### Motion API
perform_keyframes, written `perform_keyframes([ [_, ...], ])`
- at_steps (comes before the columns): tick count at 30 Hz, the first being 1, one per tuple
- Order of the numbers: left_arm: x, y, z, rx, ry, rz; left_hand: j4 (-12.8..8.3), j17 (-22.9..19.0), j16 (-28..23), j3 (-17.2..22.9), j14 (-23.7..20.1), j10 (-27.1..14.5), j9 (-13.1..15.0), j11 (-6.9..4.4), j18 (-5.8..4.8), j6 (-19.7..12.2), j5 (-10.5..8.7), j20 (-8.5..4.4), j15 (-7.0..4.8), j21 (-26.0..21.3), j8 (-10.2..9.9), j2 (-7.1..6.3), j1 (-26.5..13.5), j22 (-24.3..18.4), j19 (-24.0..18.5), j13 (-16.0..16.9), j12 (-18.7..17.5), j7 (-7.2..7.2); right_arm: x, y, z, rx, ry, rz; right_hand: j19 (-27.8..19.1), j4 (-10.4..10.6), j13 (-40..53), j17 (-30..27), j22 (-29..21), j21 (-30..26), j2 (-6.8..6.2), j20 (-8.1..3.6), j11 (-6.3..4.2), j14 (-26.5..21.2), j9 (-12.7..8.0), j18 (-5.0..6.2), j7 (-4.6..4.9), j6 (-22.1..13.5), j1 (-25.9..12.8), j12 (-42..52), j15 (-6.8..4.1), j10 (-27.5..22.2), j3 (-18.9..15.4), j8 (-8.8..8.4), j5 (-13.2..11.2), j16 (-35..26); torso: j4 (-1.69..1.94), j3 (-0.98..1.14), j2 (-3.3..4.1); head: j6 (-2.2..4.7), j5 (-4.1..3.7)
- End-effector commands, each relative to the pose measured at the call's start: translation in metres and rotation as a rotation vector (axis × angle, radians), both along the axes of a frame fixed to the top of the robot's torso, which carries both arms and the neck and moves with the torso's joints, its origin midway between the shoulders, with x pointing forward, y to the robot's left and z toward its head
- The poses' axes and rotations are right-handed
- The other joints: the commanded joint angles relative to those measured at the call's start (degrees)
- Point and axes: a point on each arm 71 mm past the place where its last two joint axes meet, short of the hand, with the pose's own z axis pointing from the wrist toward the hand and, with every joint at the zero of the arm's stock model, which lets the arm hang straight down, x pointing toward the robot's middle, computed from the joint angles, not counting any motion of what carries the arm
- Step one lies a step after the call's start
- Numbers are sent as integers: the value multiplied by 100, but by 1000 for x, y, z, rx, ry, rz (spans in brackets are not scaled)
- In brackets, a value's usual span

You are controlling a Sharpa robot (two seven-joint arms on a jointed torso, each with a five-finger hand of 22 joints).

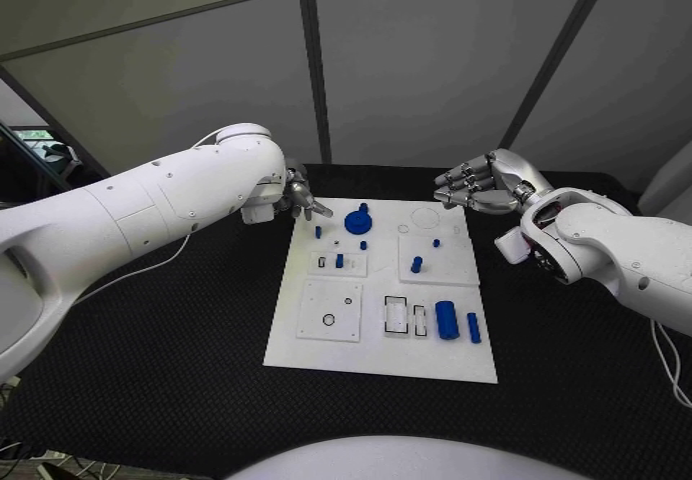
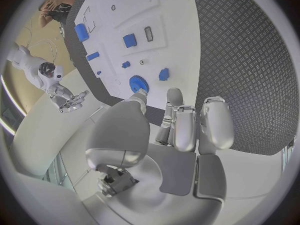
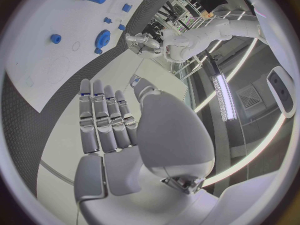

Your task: Assemble the parts on the task board

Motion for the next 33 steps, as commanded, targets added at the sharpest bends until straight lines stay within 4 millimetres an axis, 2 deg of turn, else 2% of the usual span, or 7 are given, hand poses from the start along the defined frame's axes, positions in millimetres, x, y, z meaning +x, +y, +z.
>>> perform_keyframes([
  [1, 1, 0, -3, 26, 34, -35, 0, 233, 15, -51, 176, -5, -10, -34, -331, 34, 29, 30, 38, 21, -7, 40, 41, 10, 20, 3, 24, -3, 0, 2, 1, 1, -4, 11, 33, -11, 0, -5, -5, -18, 14, 3, 15, -41, -6, 69, -2, -27, -49, -14, -9, -44, -33, -24, 26, -19, 3, -1, -5, -12, 15],
  [5, 3, -1, -7, 40, 32, -36, 2, 240, 21, -68, 179, 1, -18, -39, -334, 55, 30, 27, 35, 35, -1, 60, 48, 26, 29, 9, 33, -9, 0, 3, 2, 2, -4, 13, 33, -11, 0, -5, -5, -18, 14, 3, 15, -41, -6, 69, -2, -27, -49, -14, -9, -44, -33, -24, 26, -19, 3, -6, -3, -15, 15],
  [12, 3, -4, -9, 40, 29, -46, 8, 261, 39, -91, 188, 15, -26, -45, -342, 77, 30, 25, 30, 63, 5, 81, 49, 57, 44, 24, 49, -15, 0, 4, 1, 3, -3, 16, 39, -19, 1, -10, -12, -27, 27, 3, 14, -40, -4, 71, -3, -28, -43, -11, -10, -45, -36, -22, 37, -17, 9, -2, -8, -31, 20],
  [33, 2, -9, -20, 47, 66, -66, -44, 284, 64, -180, 206, 79, -64, -94, -356, 237, 42, -5, -10, 115, 79, 263, 262, 129, 78, 54, 111, -72, 0, 7, 1, 4, -2, 21, 53, -37, 2, -20, -27, -46, 48, 3, 12, -39, -3, 73, -5, -29, -33, -6, -12, -47, -42, -19, 72, -14, 9, 0, -11, -80, 13],
])
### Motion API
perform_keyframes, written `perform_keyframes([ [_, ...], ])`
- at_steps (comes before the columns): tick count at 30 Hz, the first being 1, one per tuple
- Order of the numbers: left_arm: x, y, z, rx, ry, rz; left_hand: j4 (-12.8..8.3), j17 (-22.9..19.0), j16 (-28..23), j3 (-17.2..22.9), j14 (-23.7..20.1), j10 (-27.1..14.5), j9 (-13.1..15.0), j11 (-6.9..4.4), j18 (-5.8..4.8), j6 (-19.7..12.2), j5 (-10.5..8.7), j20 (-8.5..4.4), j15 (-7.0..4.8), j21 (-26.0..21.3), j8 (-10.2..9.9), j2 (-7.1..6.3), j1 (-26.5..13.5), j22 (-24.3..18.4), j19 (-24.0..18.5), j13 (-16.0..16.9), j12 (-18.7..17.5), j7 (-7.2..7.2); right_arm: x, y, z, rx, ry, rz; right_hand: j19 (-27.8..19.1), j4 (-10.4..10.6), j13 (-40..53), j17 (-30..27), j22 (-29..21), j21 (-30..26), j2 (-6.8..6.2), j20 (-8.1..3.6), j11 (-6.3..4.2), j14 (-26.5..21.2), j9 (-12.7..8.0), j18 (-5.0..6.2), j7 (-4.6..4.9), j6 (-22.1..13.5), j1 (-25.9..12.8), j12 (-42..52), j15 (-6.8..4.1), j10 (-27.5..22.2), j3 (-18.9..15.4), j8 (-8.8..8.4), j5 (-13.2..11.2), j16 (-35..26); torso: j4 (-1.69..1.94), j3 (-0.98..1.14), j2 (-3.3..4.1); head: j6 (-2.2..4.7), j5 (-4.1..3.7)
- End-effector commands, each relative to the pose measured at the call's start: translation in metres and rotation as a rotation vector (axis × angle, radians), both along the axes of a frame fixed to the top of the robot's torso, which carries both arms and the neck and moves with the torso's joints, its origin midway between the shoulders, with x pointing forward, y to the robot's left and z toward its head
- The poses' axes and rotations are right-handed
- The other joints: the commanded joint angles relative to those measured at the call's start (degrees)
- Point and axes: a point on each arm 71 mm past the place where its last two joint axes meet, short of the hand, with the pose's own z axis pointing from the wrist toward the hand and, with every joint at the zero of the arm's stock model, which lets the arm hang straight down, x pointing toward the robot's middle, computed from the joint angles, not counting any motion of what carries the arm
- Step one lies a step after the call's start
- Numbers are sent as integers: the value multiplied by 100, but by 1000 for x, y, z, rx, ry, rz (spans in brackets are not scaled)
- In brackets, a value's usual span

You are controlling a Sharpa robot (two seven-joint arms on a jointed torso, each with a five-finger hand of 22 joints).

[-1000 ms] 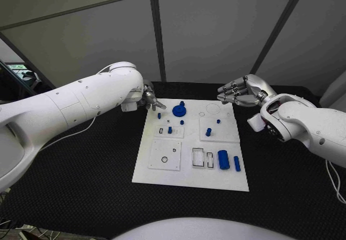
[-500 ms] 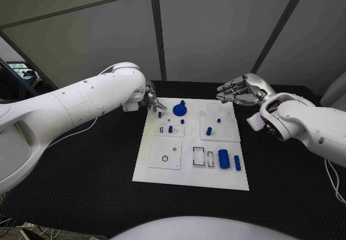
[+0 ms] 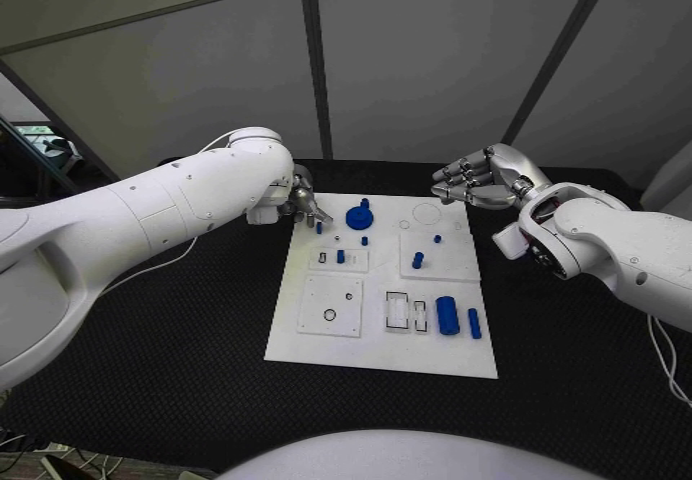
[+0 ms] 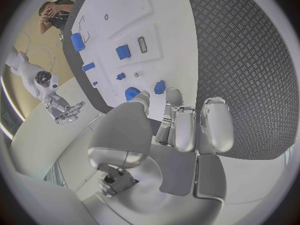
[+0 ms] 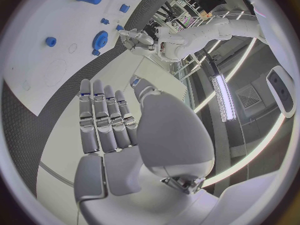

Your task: Assemble the parts on the task board

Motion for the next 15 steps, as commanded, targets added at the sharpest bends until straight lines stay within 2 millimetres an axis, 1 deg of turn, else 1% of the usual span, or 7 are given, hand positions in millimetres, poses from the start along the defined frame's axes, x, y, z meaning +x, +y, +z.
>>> perform_keyframes([
  [1, 0, -2, 0, 4, 8, -20, -5, 285, 29, -47, 206, 16, -7, -31, -353, 48, 19, -5, -11, 36, 19, 51, 53, 52, 36, 4, 30, -2, 0, 2, 1, 1, -3, 11, 54, -21, 2, -8, -10, -24, 17, 4, 12, -39, -3, 73, -5, -30, -2, -6, -12, -47, -26, -19, 19, -14, 3, 2, -1, -3, -1],
  [7, 0, -3, -1, 1, 5, -20, -22, 286, 31, -47, 208, 24, -9, -40, -354, 70, 21, -12, -19, 38, 39, 98, 117, 59, 38, 3, 36, -12, 0, 2, 1, 1, -3, 12, 60, -27, 2, -12, -16, -31, 26, 3, 11, -37, -2, 73, -6, -28, 1, -4, -13, -47, -29, -17, 35, -13, -1, 6, -3, -5, 0],
  [12, 0, -3, -1, -3, 1, -21, -58, 295, 40, -12, 213, 38, -9, -55, -357, 93, 23, -23, -31, 46, 70, 198, 239, 75, 44, 1, 44, -27, 0, 2, 1, 1, -2, 13, 66, -33, 2, -15, -21, -37, 34, 3, 9, -35, -1, 74, -7, -28, 5, -3, -14, -46, -29, -16, 48, -12, -1, 5, -4, -12, -2],
  [15, 0, -3, -1, -5, 1, -22, -114, 298, 43, 28, 216, 44, -7, -65, -358, 100, 22, -31, -40, 51, 92, 253, 357, 87, 48, -5, 45, -38, 0, 2, 1, 0, -2, 13, 67, -34, 2, -16, -22, -39, 36, 2, 9, -35, -1, 74, -7, -27, 6, -2, -14, -46, -29, -15, 50, -12, 1, 4, -1, -18, -5],
])
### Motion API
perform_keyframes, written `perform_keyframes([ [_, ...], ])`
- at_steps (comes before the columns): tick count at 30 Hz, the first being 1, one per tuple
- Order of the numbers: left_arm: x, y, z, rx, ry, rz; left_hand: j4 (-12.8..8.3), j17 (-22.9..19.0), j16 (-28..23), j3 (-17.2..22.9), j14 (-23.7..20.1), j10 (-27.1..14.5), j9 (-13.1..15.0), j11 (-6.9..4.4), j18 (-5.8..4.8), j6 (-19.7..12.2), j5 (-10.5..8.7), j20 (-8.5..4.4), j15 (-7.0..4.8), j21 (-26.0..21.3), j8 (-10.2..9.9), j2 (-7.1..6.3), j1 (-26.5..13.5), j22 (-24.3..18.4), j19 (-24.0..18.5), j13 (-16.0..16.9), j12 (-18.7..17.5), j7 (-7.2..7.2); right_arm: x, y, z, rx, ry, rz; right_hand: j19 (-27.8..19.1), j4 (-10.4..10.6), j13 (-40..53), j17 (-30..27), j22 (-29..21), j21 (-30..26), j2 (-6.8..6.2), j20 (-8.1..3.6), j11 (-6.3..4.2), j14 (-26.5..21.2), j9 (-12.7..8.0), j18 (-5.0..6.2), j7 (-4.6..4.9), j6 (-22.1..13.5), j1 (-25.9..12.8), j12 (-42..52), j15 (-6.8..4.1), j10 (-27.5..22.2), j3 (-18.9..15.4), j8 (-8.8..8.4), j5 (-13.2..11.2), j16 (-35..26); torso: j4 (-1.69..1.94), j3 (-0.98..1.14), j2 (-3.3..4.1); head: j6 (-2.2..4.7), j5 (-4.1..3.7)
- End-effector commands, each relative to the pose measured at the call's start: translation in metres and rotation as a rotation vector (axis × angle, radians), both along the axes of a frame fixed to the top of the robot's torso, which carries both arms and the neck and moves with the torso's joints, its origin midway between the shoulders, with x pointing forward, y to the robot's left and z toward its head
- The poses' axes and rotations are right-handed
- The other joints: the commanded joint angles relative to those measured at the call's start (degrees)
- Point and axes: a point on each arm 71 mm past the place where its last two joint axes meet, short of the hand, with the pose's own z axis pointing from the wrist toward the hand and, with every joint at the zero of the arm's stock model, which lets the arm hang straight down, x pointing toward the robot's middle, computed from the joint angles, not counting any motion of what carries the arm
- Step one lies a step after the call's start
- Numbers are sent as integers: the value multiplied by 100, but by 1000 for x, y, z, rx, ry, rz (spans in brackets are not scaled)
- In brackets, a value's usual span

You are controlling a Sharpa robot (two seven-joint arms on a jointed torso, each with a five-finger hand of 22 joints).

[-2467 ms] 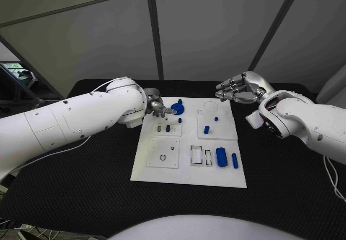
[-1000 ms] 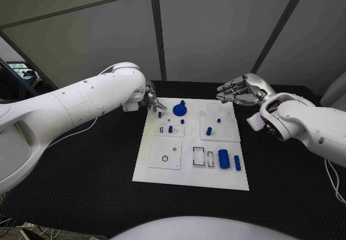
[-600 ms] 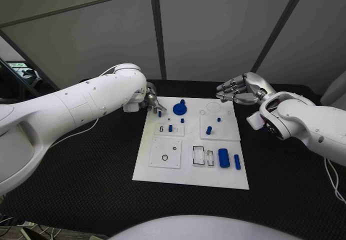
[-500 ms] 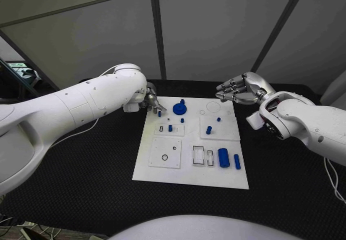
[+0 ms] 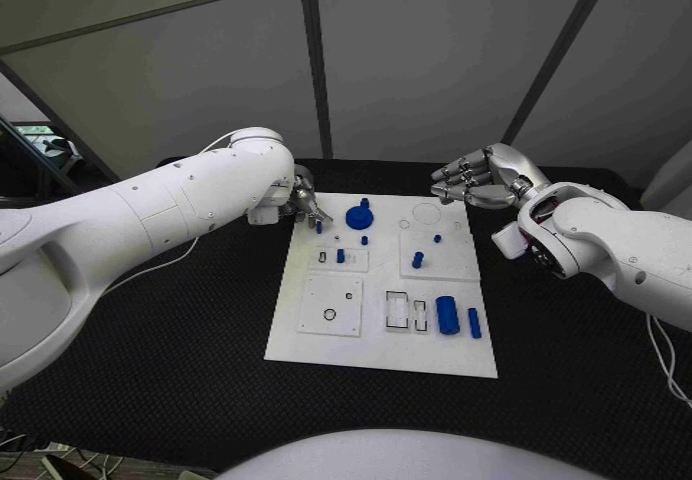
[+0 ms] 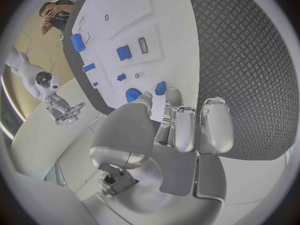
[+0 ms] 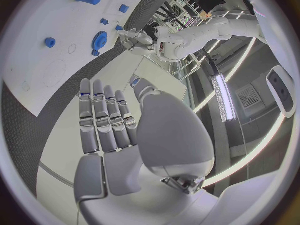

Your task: Assemble the parts on the task board

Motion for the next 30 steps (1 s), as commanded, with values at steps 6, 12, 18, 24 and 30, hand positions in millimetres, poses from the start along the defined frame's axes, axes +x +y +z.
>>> perform_keyframes([
  [6, 0, -2, 1, -6, -1, -21, -160, 297, 12, 95, 217, 13, 8, -49, -361, 50, 20, -24, -58, 38, 69, 63, 291, 108, 34, -17, 14, -44, 0, 1, 1, 0, -2, 10, 25, -18, 2, -9, -5, -39, 36, 4, 9, -35, -1, 74, -7, -27, 5, -2, -14, -46, -13, -16, 17, -12, 0, 0, 2, -16, -5],
  [12, 0, -2, 0, -8, 7, -28, -255, 306, 19, 174, 221, 46, 29, -75, -363, 88, 19, -39, -77, 44, 121, 114, 441, 124, 39, -3, 22, -77, 0, 2, 1, 0, 0, 12, 30, -22, 2, -12, -9, -44, 44, 3, 9, -34, -1, 74, -7, -27, 7, -1, -14, -46, -13, -15, 27, -11, 1, 0, 0, -38, -7],
  [18, 0, -2, 0, -17, 16, -25, -285, 317, 28, 203, 226, 79, 41, -90, -366, 114, 18, -48, -88, 54, 147, 132, 483, 139, 45, 19, 37, -94, 0, 2, 1, 0, 0, 14, 30, -22, 2, -12, -9, -44, 44, 3, 9, -34, -1, 74, -7, -27, 7, -1, -14, -46, -13, -15, 27, -11, 3, -2, -1, -40, -6],
  [24, 0, -1, 0, -26, 16, -22, -338, 326, 37, 269, 233, 127, 58, -115, -368, 141, 21, -65, -108, 60, 179, 178, 561, 152, 51, 41, 51, -123, 0, 2, 1, 0, 0, 14, 30, -22, 2, -12, -9, -44, 44, 3, 9, -34, -1, 74, -7, -27, 7, -1, -14, -46, -13, -15, 27, -11, 1, -1, 2, -46, 0],
  [30, 1, -1, 1, -57, -1, -19, -520, 358, 63, 584, 249, 248, 93, -163, -381, 146, 31, -108, -152, 108, 223, 360, 813, 213, 81, 119, 90, -170, 0, 2, 1, 0, 0, 14, 30, -22, 2, -12, -9, -44, 44, 3, 9, -34, -1, 74, -7, -27, 7, -1, -14, -46, -13, -15, 27, -11, 4, -1, -3, -55, -1],
])
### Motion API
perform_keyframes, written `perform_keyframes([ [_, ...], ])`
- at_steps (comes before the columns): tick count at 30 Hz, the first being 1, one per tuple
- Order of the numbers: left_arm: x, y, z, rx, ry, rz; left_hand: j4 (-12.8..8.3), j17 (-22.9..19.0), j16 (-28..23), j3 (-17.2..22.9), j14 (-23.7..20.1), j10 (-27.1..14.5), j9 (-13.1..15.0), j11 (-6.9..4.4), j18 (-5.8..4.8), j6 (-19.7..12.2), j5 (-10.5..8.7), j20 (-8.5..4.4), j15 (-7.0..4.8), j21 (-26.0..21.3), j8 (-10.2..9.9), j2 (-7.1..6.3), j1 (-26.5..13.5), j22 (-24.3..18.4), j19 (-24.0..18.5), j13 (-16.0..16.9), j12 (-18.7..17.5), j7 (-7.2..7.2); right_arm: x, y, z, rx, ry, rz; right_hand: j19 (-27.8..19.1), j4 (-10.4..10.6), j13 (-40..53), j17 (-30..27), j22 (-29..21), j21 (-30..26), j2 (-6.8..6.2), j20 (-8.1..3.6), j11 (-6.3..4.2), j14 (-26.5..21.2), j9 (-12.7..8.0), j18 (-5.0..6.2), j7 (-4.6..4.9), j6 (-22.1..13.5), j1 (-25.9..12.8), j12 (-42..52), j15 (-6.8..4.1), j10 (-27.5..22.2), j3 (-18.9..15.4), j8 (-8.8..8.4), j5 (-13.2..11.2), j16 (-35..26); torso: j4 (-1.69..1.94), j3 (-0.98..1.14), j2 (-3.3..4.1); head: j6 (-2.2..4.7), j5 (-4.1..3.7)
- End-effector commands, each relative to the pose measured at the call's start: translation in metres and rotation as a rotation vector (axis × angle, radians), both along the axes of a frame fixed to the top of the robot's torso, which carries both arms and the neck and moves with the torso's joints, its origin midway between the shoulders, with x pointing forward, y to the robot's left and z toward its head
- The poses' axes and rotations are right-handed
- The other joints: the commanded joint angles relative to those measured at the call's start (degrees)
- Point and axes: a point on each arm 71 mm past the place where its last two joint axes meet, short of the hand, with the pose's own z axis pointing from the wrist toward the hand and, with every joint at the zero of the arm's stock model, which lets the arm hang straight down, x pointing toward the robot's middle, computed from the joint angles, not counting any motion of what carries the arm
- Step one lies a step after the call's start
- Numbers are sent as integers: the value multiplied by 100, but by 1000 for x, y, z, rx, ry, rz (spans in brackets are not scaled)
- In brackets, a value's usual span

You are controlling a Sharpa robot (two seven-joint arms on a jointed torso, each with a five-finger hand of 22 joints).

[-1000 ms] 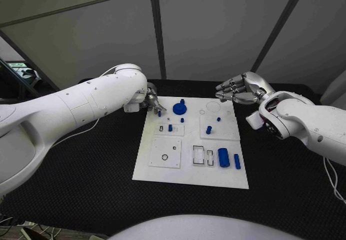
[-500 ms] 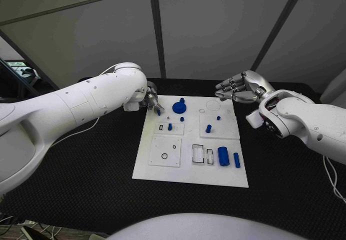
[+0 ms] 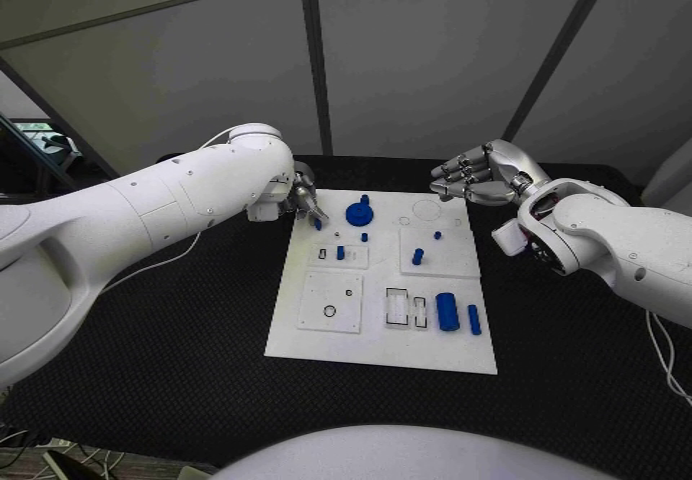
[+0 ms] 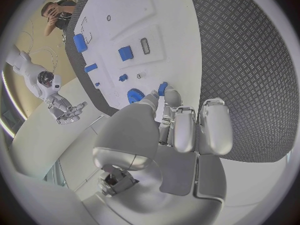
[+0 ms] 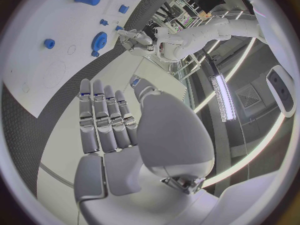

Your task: Assemble the parts on the task board

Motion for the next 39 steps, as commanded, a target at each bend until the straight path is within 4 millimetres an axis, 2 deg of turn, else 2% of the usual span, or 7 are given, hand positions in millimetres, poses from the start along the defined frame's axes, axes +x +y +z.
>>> perform_keyframes([
  [1, 0, -1, 2, -41, -9, -7, -117, 362, 30, 201, 236, 76, 42, -24, -385, -2, 36, -44, -54, 26, 50, 71, 177, 220, 13, 33, 23, -31, 0, 1, 1, 1, -4, 10, 30, -22, 2, -6, -6, -21, 45, 3, 9, -34, -1, 74, -7, -27, 6, -2, -14, -46, -14, -15, 27, -11, 3, 0, -5, -9, -3],
  [2, 0, -1, 2, -46, -11, -7, -172, 365, 33, 296, 238, 90, 54, -28, -387, -11, 35, -52, -60, 30, 59, 87, 227, 228, 17, 34, 15, -33, 0, 1, 1, 1, -4, 10, 30, -22, 2, -6, -6, -21, 45, 3, 9, -34, -1, 74, -7, -27, 6, -2, -14, -46, -14, -15, 27, -11, 3, -1, -5, -9, -2],
  [4, 0, -1, 3, -56, -16, -8, -275, 372, 38, 537, 242, 114, 82, -32, -390, -35, -205, -62, -64, 35, 77, 109, 296, 242, 22, 26, -8, -36, 0, 1, 1, 1, -4, 10, 30, -22, 2, -6, -6, -21, 45, 3, 9, -34, -1, 74, -7, -27, 6, -2, -14, -46, -14, -15, 27, -11, 3, 1, -5, -4, 3],
  [7, -2, 0, 4, -76, -30, -6, -351, 388, 51, 842, 251, 167, 126, -33, -396, -51, -332, -60, -62, 46, 110, 24, 242, 266, 32, 41, -10, -33, 0, 1, 1, 1, -4, 10, 30, -22, 2, -6, -6, -21, 45, 3, 9, -34, -1, 74, -7, -27, 6, -2, -14, -46, -14, -15, 27, -11, 6, -1, -7, -3, 3],
  [23, -28, 8, 17, -169, -115, 1, -672, 496, 139, 2144, 304, 391, 303, -60, -414, -40, -350, -87, -92, 100, 253, -515, -213, 374, 91, 152, 50, -61, 1, -2, 1, -2, -4, 5, 30, -22, 2, -6, -6, -21, 45, 3, 9, -34, -1, 74, -7, -27, 6, -2, -14, -46, -14, -15, 27, -11, 14, 0, -15, 0, 35],
  [35, -52, 9, 11, -142, -157, -45, -771, 526, 163, 2461, 320, 437, 347, -71, -420, -30, -358, -97, -103, 115, 286, -693, -326, 405, 109, 153, 43, -73, 1, -4, 1, -3, -4, 1, 41, -30, 2, -12, -16, -33, 54, 2, 8, -33, 0, 74, -7, -28, 6, 0, -15, -47, -20, -15, 45, -11, 11, 0, -10, 8, 69],
  [39, -57, 8, 7, -137, -169, -58, -861, 534, 168, 2596, 323, 454, 365, -78, -421, -37, -358, -102, -108, 114, 295, -812, -321, 413, 112, 159, 38, -77, 0, -5, 1, -4, -4, 0, 41, -30, 2, -12, -16, -33, 54, 2, 8, -33, 0, 74, -7, -28, 6, 0, -15, -47, -20, -15, 45, -11, 9, -2, -2, 7, 68],
])
